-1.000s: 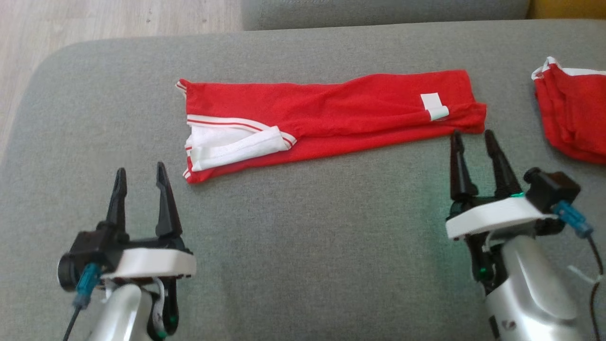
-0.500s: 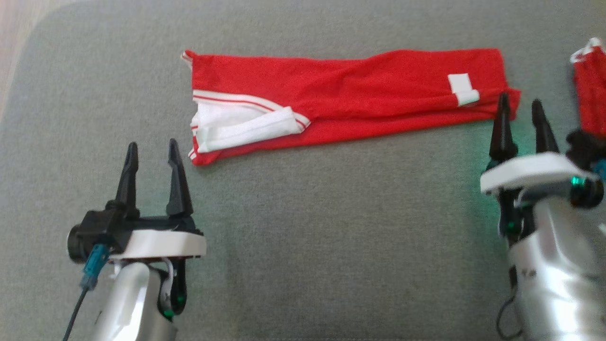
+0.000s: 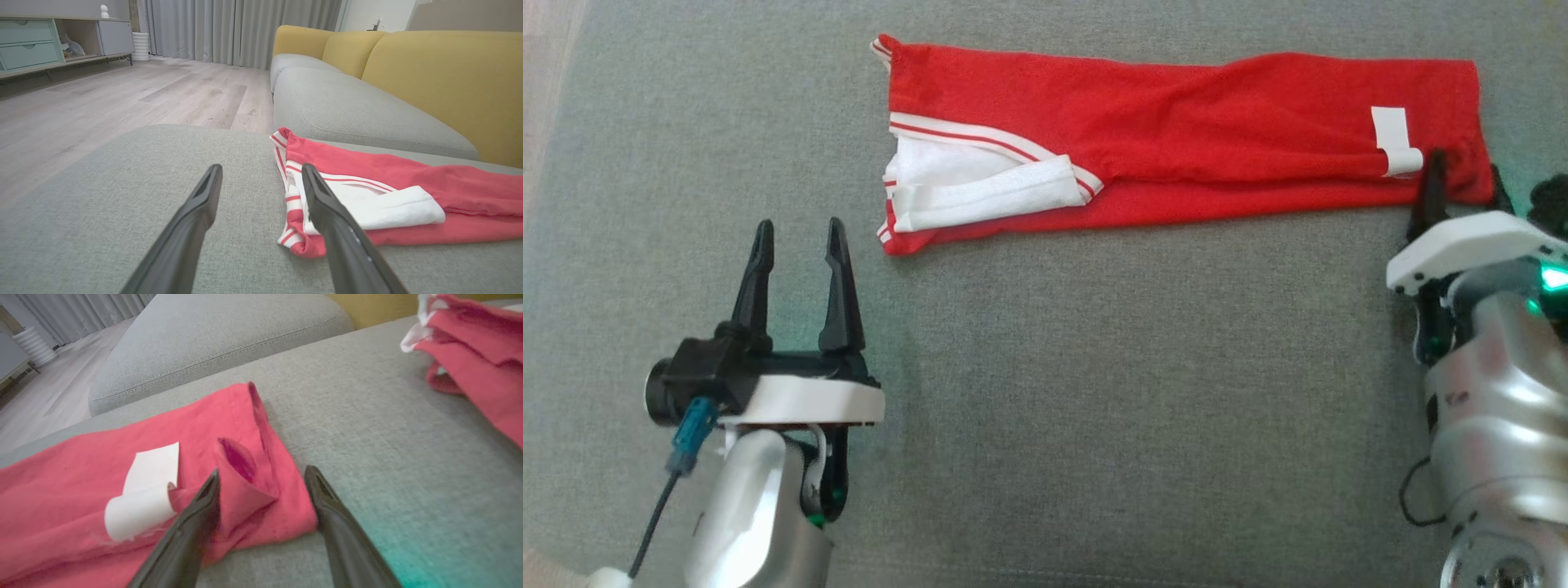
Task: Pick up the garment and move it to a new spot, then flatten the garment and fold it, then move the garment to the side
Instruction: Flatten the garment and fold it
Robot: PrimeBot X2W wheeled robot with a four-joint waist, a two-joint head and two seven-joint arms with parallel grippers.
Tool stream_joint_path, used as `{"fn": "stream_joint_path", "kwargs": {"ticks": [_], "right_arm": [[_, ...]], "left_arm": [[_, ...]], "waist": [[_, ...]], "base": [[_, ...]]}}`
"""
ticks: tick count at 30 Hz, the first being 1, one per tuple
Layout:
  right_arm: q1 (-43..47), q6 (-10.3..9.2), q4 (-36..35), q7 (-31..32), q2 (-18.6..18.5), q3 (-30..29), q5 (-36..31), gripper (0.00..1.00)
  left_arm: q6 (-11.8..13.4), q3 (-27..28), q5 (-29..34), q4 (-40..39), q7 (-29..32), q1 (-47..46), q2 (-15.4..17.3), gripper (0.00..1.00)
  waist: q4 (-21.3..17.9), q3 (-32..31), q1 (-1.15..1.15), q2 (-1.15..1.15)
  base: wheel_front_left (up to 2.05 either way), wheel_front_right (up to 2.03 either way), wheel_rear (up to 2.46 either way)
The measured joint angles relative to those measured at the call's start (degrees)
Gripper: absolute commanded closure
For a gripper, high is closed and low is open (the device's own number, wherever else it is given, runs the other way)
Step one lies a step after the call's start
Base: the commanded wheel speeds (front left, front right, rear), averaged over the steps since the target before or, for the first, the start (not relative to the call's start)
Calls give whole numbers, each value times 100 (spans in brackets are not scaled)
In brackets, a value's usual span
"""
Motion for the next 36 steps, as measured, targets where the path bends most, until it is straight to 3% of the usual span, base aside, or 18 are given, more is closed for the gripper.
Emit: {"fn": "stream_joint_path", "kwargs": {"ticks": [1, 9, 18, 24, 30, 36], "right_arm": [[-70, 0, 99, -41, -7, 2, -81, 100], [-121, 0, 254, -226, 33, -15, -411, 100], [378, 0, -643, -268, -38, -502, -792, 100], [418, 0, -1012, -141, -242, -753, -542, 100], [302, 0, -1260, 20, -116, -225, -301, 100], [297, 0, -1412, 47, 3, 904, 355, 100]], "left_arm": [[-27, 20, 0, 9, 0, -19, -3, 0], [-76, 176, 65, 24, 0, -29, -23, 0], [-91, 320, 170, 37, 0, 33, -37, 0], [-91, 313, 191, 45, 0, 200, -45, 0], [-90, 304, 191, 59, 0, 229, -48, 0], [-65, 169, 133, 52, 0, 330, -49, 0]], "waist": [[-1, -7, 0, 0], [-134, -176, 0, 0], [-411, -580, 0, 0], [-459, -786, 0, 0], [-422, -957, 0, 0], [-283, -1153, -1, 0]], "base": [[0, 0, 0], [0, 0, 0], [0, 0, 0], [0, 0, 0], [0, 0, 0], [0, 0, 0]]}}
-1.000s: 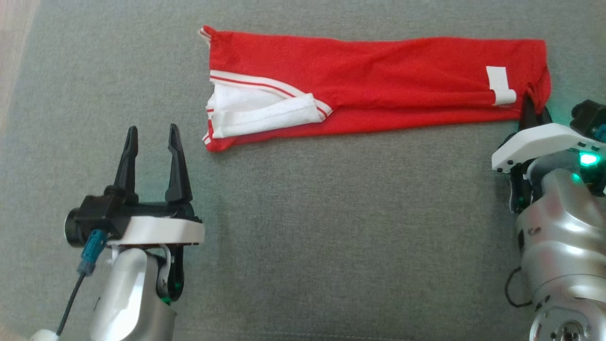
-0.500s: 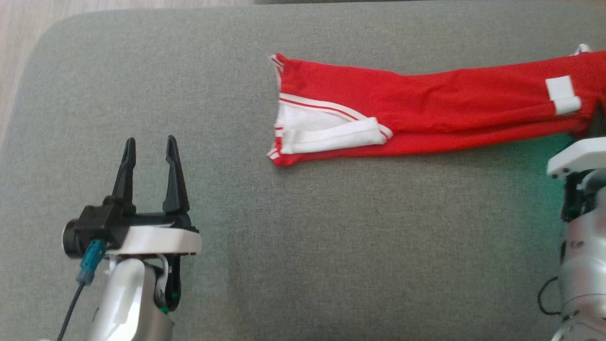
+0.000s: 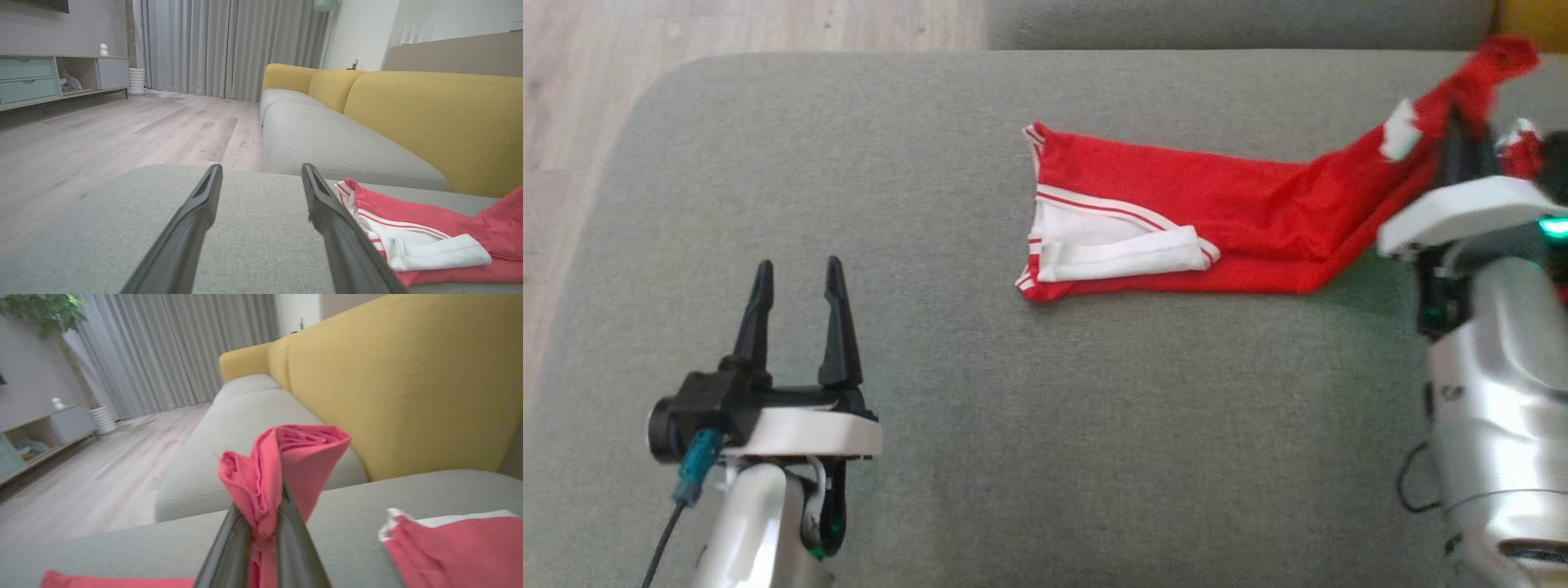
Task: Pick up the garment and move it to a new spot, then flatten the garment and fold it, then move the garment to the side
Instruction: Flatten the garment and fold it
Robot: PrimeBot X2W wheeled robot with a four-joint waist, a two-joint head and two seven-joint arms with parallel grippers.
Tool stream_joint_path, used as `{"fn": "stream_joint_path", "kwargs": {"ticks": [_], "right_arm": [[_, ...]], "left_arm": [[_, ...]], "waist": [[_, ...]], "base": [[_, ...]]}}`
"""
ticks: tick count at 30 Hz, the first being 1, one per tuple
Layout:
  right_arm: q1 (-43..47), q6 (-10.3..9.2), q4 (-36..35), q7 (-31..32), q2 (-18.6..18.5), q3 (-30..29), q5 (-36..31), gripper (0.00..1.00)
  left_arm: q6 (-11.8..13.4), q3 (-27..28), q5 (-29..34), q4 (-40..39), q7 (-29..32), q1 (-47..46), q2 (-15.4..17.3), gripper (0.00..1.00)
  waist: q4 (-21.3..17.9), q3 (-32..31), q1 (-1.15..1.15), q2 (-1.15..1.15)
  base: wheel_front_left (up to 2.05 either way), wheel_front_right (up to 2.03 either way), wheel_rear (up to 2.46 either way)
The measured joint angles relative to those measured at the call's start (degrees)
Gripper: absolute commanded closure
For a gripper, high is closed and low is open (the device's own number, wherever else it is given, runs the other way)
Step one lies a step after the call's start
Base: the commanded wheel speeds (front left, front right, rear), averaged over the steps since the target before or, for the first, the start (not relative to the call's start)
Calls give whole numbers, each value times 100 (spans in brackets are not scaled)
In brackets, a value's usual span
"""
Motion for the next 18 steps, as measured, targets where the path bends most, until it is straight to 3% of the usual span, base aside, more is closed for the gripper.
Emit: {"fn": "stream_joint_path", "kwargs": {"ticks": [8, 12, 18], "right_arm": [[-1, 0, -123, 52, 1, 2738, 1857, 100], [-4, 0, 43, 58, 1, 3331, 2091, 100], [-17, 0, 442, 57, -4, 3752, 2202, 100]], "left_arm": [[33, -100, -45, 4, 0, 21, -7, 0], [32, -229, -45, 4, 0, 21, -8, 0], [34, -387, -102, -8, 0, 18, -7, 0]], "waist": [[420, -76, 0, 0], [652, -32, 1, 0], [931, 80, 1, 0]], "base": [[0, 0, 0], [0, 0, 0], [0, 0, 0]]}}
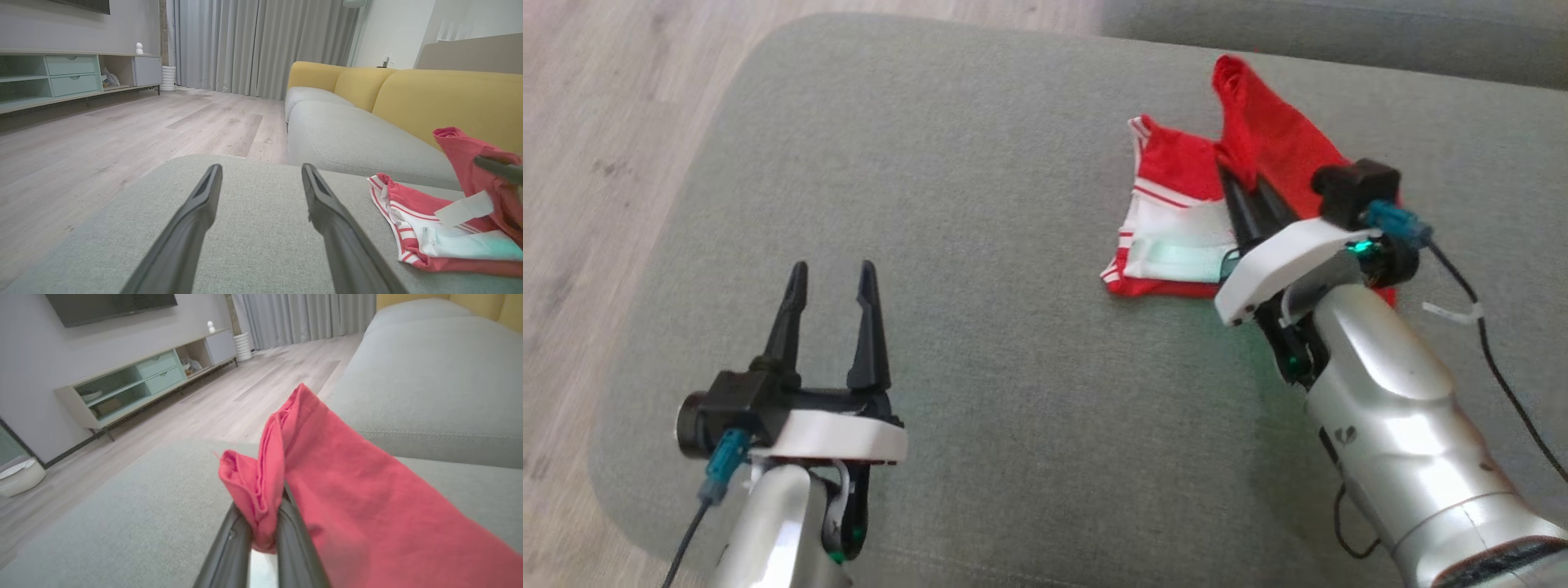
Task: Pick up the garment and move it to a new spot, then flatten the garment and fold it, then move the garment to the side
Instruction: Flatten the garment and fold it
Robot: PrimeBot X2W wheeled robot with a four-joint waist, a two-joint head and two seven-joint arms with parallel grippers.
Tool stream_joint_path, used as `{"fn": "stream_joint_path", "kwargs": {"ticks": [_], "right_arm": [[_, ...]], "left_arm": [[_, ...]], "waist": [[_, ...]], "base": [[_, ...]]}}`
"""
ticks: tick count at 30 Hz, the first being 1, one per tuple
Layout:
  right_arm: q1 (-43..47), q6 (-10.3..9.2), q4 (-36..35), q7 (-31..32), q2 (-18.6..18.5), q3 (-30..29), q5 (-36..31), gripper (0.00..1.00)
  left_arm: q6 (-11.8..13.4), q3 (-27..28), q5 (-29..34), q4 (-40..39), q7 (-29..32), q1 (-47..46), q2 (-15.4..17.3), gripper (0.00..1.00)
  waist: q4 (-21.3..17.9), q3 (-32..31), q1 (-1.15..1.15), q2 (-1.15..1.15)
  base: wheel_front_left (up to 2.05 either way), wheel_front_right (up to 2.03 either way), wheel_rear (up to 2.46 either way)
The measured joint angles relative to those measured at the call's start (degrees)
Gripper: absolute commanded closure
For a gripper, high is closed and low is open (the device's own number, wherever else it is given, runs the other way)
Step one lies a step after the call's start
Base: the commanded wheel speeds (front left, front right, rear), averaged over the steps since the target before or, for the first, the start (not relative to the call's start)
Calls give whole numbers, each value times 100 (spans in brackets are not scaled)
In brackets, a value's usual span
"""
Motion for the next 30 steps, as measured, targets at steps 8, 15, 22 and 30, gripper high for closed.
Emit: {"fn": "stream_joint_path", "kwargs": {"ticks": [8, 15, 22, 30], "right_arm": [[-130, 0, 524, -66, -11, 460, 199, 95], [-126, 0, 422, 80, -9, 1190, 448, 0], [-131, 0, 404, -291, -12, 951, 476, 0], [-52, 0, -446, -389, -20, -666, -648, 0]], "left_arm": [[43, -175, -49, -66, 0, -27, -1, 0], [92, -259, -89, -60, 0, -98, -1, 0], [97, -286, -40, -59, 0, -222, -2, 0], [143, 70, 14, -159, 0, -115, 21, 0]], "waist": [[287, 221, 0, 0], [357, 305, 1, 0], [107, 157, 0, 0], [-516, -51, 0, 0]], "base": [[0, 0, 0], [0, 0, 0], [0, 0, 0], [0, 0, 0]]}}
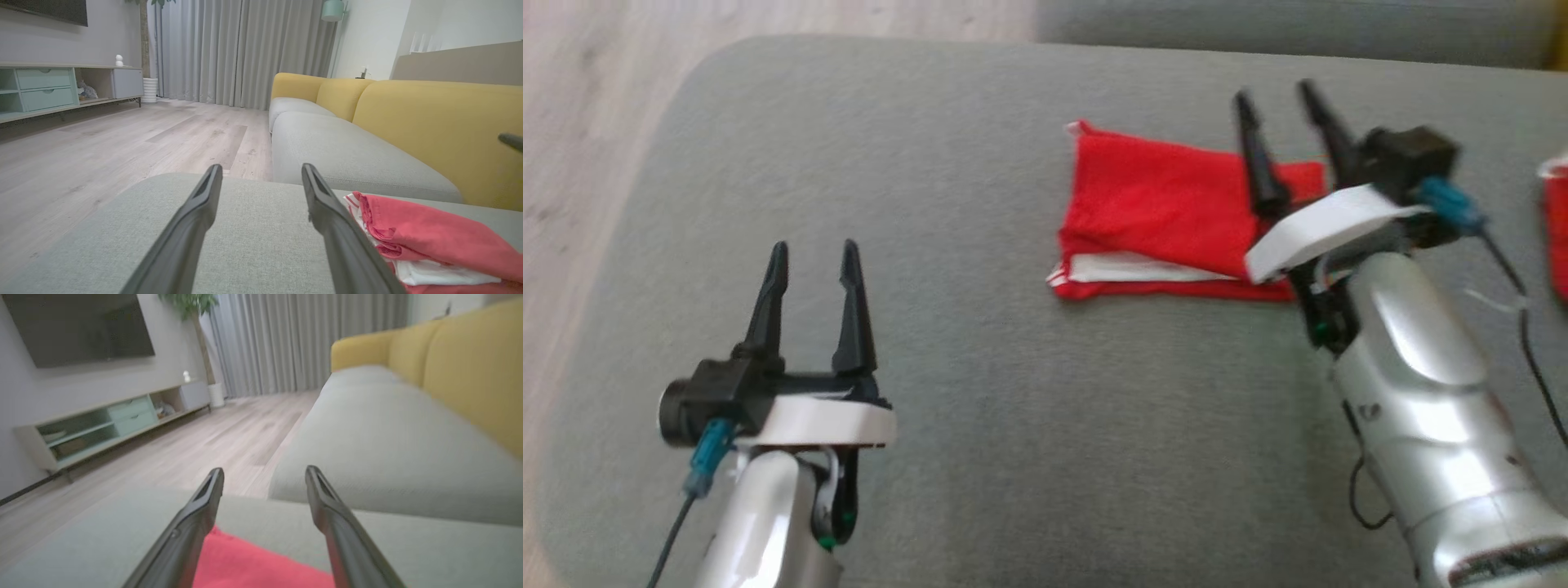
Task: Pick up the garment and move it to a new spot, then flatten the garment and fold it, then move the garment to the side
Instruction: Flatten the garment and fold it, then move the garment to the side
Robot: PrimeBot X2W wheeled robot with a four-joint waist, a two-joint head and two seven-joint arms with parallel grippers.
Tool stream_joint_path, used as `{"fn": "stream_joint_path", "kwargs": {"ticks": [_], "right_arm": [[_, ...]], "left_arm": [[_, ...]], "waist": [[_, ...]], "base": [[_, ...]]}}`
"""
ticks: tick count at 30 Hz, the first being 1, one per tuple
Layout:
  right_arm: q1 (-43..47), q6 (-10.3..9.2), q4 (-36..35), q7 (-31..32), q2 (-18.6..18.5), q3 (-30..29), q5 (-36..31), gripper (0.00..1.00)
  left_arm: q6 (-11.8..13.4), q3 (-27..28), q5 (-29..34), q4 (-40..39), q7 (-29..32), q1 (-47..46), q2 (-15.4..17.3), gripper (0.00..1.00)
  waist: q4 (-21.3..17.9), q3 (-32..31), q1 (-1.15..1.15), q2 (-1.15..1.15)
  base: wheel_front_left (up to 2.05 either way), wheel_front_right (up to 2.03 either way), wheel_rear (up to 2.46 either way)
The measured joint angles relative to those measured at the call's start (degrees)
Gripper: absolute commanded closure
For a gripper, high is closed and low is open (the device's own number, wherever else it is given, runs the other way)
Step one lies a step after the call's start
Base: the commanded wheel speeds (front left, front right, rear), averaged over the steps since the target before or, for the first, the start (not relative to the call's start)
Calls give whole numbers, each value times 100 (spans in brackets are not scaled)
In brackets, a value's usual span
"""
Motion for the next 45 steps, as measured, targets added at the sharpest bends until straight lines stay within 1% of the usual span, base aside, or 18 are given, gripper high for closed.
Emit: {"fn": "stream_joint_path", "kwargs": {"ticks": [3, 6, 9, 11, 16, 21, 29, 32, 34, 39, 43, 45], "right_arm": [[455, 0, -691, -8, 1, -606, -460, 0], [1099, 0, -1244, -10, 1, -1017, -742, 0], [1637, 0, -1727, -9, 13, -1205, -842, 0], [1893, 0, -1980, -9, 23, -1289, -840, 0], [2451, 0, -2303, -10, 44, -1407, -667, 0], [2694, 0, -2336, -9, 71, -1395, -616, 0], [2616, 0, -2370, -9, 101, -1444, -703, 0], [2381, 0, -2339, 37, 103, -1532, -780, 0], [2124, 0, -2253, 162, 102, -1593, -868, 0], [1521, 0, -1841, 681, 98, -1818, -1103, 0], [1127, 0, -1300, 1093, 98, -1956, -1155, 0], [1001, 0, -996, 1312, 99, -2090, -1293, 0]], "left_arm": [[-1, 159, -4, -8, 0, 60, 3, 0], [-2, 324, -4, -31, 0, 101, 15, 0], [-10, 350, 3, -22, 0, 111, 23, 0], [-60, 382, 2, 9, 0, 122, 20, 0], [-60, 487, -4, 15, 0, 276, 12, 0], [-60, 489, -4, 22, 0, 422, 10, 0], [-108, 478, -2, 8, 0, 397, 0, 0], [-114, 454, -1, -3, 0, 301, -2, 0], [-160, 422, -1, -3, 0, 211, -8, 0], [-174, 219, -12, 13, 0, -9, -16, 0], [-146, 48, -174, 32, 0, -143, -27, 0], [-132, -36, -230, 37, 0, -173, -26, 0]], "waist": [[-231, -66, 0, 0], [-434, -88, 0, 0], [-594, -78, 0, 0], [-672, -69, 0, 0], [-777, -65, 0, 0], [-804, -32, 0, 0], [-703, 78, 0, 0], [-617, 182, 0, 0], [-541, 269, 0, 0], [-274, 519, 1, 0], [-8, 716, 1, 0], [122, 797, 1, 0]], "base": [[0, 0, 0], [0, 0, 0], [0, 0, 0], [0, 0, 0], [0, 0, 0], [0, 0, 0], [0, 0, 0], [0, 0, 0], [0, 0, 0], [0, 0, 0], [0, 0, 0], [0, 0, 0]]}}
